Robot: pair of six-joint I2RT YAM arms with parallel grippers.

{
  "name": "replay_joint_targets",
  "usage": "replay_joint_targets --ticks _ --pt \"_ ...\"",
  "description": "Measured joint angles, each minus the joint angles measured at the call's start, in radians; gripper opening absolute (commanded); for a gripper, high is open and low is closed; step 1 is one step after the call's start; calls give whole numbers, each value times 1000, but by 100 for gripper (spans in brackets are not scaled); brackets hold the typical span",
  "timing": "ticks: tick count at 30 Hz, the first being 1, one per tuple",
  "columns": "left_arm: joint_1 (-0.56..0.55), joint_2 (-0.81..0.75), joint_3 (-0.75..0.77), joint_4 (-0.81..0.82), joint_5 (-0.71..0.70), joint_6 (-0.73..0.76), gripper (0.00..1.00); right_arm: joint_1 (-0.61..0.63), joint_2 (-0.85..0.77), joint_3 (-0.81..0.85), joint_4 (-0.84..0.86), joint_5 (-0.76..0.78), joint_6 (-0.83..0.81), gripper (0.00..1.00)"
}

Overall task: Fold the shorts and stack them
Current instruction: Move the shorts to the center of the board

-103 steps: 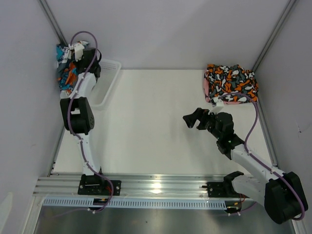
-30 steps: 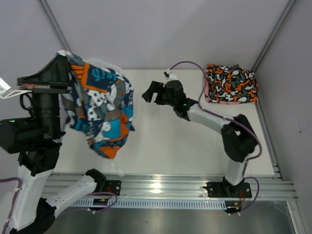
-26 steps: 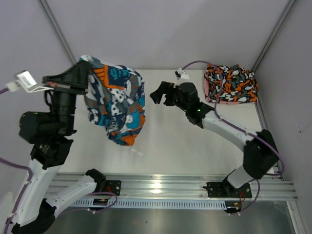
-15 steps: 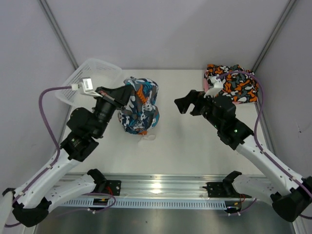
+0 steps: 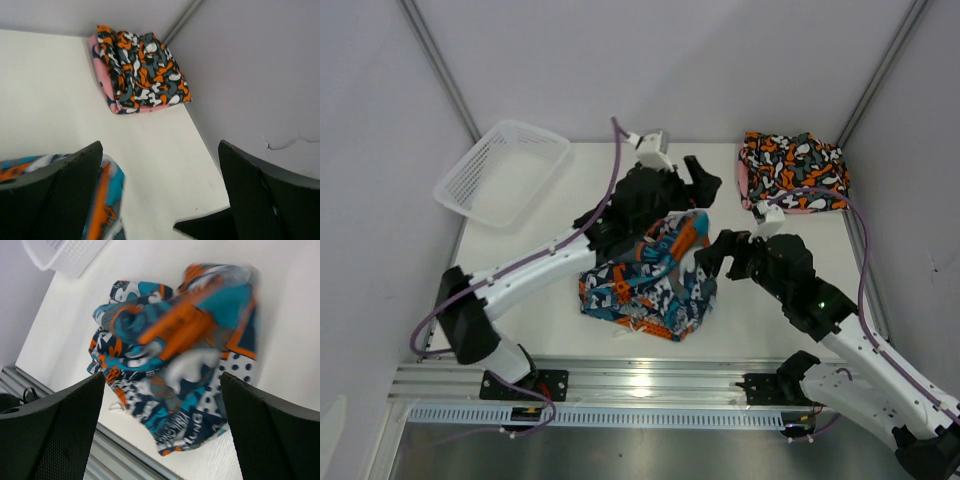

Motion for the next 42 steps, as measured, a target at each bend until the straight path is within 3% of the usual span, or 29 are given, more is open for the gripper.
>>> replay_joint_targets --ticks 4,10,17,21,24,26,31,35,42 --pt "48 166 270 -229 137 11 99 37 -96 -74 -30 4 -11 94" --pt "197 64 303 -416 203 29 99 174 -94 -108 -53 51 -32 85" --pt "276 -291 149 -583 107 93 99 523 65 -130 -46 241 -16 82" --pt "346 -491 -26 -633 100 115 99 725 270 -62 -37 367 21 81" --pt "388 -583 -126 -690 87 133 99 806 463 51 -27 437 39 74" --pt "398 -616 -175 -726 73 152 99 829 601 152 -19 451 50 70" --pt "408 -653 -251 -789 15 202 99 827 856 345 26 444 123 74" --pt "410 -715 -344 -797 -40 229 99 829 951 366 83 446 241 73" --pt "410 -954 -551 -765 -61 257 99 826 1071 384 178 499 392 75"
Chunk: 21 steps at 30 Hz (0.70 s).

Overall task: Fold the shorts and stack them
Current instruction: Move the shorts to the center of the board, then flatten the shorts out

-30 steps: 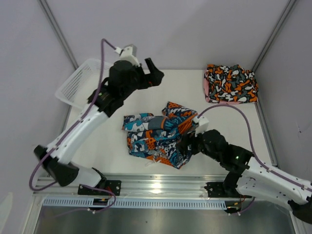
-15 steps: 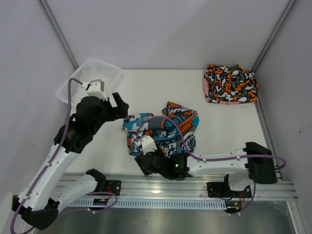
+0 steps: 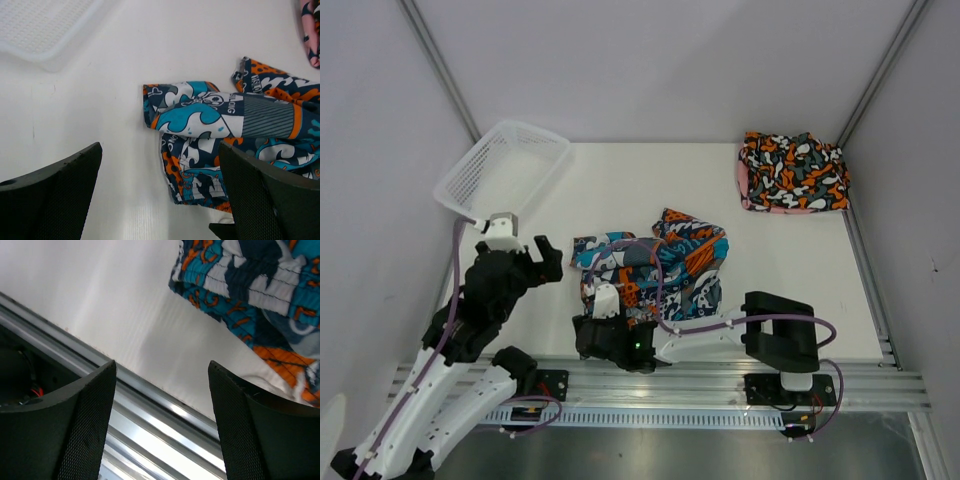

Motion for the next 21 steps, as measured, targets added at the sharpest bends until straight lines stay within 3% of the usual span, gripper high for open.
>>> replay_joint_targets --ticks 8,21 --pt "0 -74 -8 51 -11 17 99 -70 106 8 188 -7 98 74" --pt "0 -66 -24 69 -3 34 99 -109 204 117 241 34 95 68"
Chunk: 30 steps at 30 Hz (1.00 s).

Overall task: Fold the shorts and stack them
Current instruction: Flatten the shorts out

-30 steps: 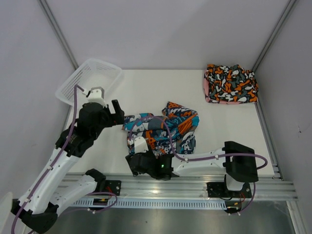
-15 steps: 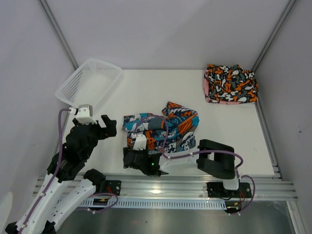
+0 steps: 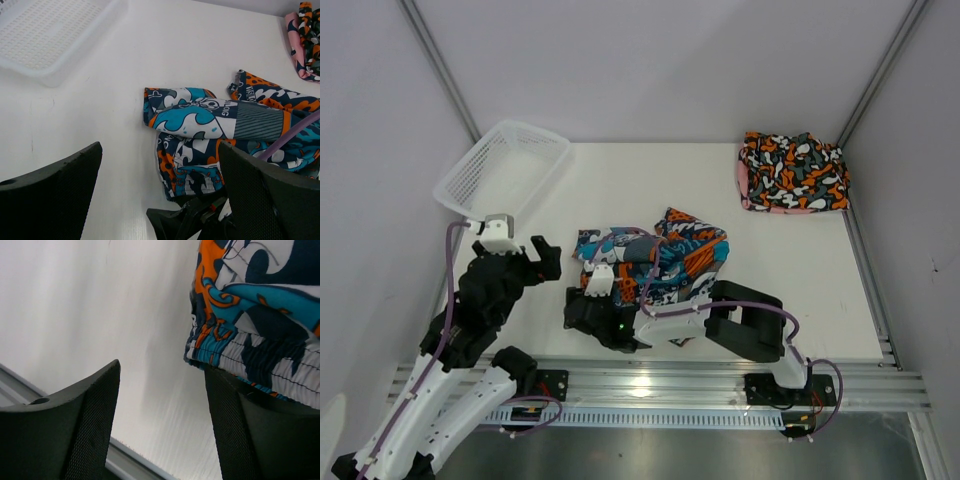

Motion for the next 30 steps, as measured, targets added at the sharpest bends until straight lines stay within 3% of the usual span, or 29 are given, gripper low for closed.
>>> replay_joint_targets --ticks 8,17,21,23,26,30 --pt "0 6 -1 1 5 8 99 -32 25 66 -40 31 34 65" --pt "0 4 -2 3 5 8 99 -97 33 80 -81 65 134 52" --pt "0 5 -3 3 5 9 99 -132 85 182 -168 72 160 51" --pt "0 5 -4 3 5 10 99 -159 118 251 -233 67 174 47" --pt "0 5 -6 4 6 13 99 -214 173 357 -315 33 201 27" --pt "0 5 -7 5 6 16 99 -290 195 370 -358 -33 249 0"
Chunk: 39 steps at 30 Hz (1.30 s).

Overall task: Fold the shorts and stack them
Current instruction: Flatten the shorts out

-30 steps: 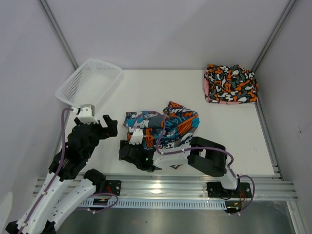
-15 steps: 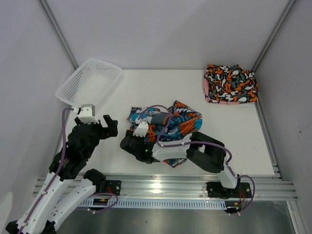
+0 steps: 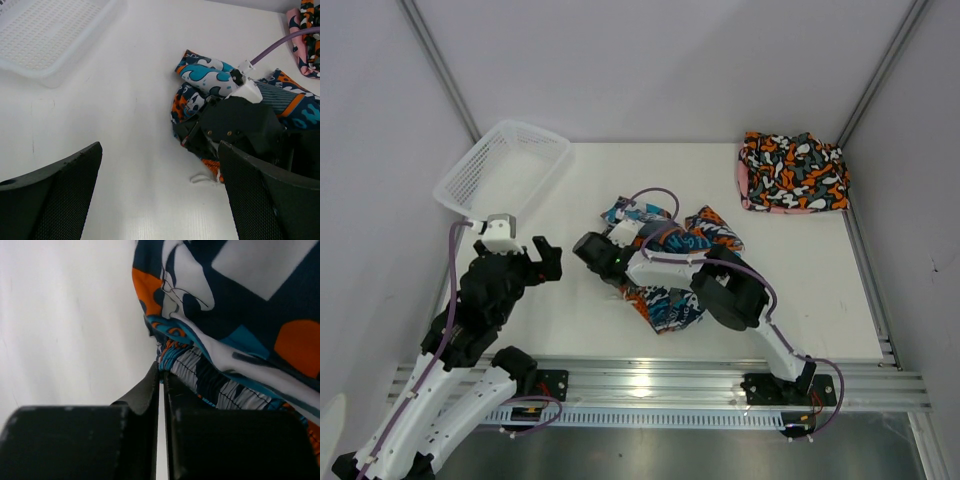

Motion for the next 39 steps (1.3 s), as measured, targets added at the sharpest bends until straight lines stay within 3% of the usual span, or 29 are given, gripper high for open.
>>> replay_joint_targets --ticks 6,13,21,27,30,33,36,39 --pt "0 0 -3 2 0 0 99 -24 -45 -95 32 -1 22 0" --pt "0 3 -4 2 -2 0 99 74 -167 -166 11 4 -127 0" --pt "2 -12 -4 1 -33 -1 99 221 -533 -133 -35 10 -389 0" --pt "26 -43 -4 -2 -65 -1 99 185 -834 17 -154 -150 -465 0" --pt "40 -102 -4 0 -81 -1 99 61 -967 33 -226 -289 -469 0" --pt "47 -149 -4 9 -89 -1 99 -223 -1075 -29 -281 -481 -473 0" --pt "48 -158 -4 16 -89 0 99 -439 -1152 -201 -290 -654 -480 0" --pt "48 -144 -5 17 -89 0 99 -539 -1198 -441 -284 -803 -484 0"
